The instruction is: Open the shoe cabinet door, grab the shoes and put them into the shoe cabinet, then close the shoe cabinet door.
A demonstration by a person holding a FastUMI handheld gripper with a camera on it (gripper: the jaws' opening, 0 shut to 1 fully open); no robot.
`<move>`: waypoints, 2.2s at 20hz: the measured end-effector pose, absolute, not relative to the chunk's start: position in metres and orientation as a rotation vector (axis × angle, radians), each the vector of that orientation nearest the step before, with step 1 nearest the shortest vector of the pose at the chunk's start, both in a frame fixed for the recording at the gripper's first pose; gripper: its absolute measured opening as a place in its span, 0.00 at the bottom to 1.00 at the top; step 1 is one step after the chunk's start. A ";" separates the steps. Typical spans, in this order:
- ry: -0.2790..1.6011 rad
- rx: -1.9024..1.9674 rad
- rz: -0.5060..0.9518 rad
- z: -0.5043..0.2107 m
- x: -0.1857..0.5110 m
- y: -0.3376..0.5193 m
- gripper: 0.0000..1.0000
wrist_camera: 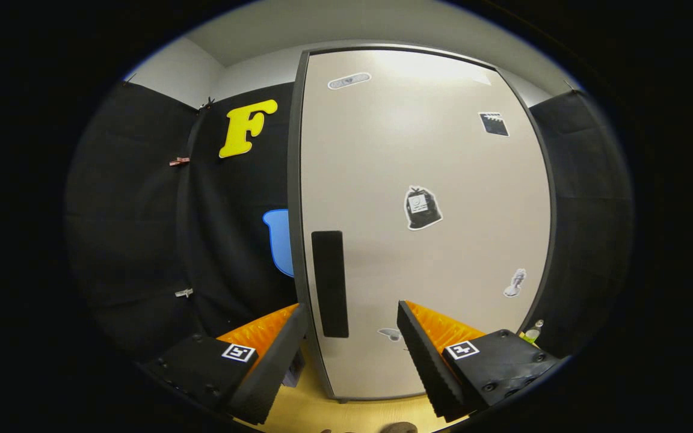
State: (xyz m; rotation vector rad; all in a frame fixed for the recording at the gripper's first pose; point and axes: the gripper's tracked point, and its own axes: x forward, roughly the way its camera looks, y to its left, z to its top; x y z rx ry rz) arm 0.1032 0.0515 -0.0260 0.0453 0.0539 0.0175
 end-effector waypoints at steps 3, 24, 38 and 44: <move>0.077 0.044 -0.010 -0.037 0.129 0.055 0.99; 0.084 0.013 -0.057 -0.045 0.155 0.065 0.25; 0.112 0.006 0.062 -0.036 0.043 0.035 0.25; 0.132 0.023 0.118 -0.035 -0.019 -0.001 0.25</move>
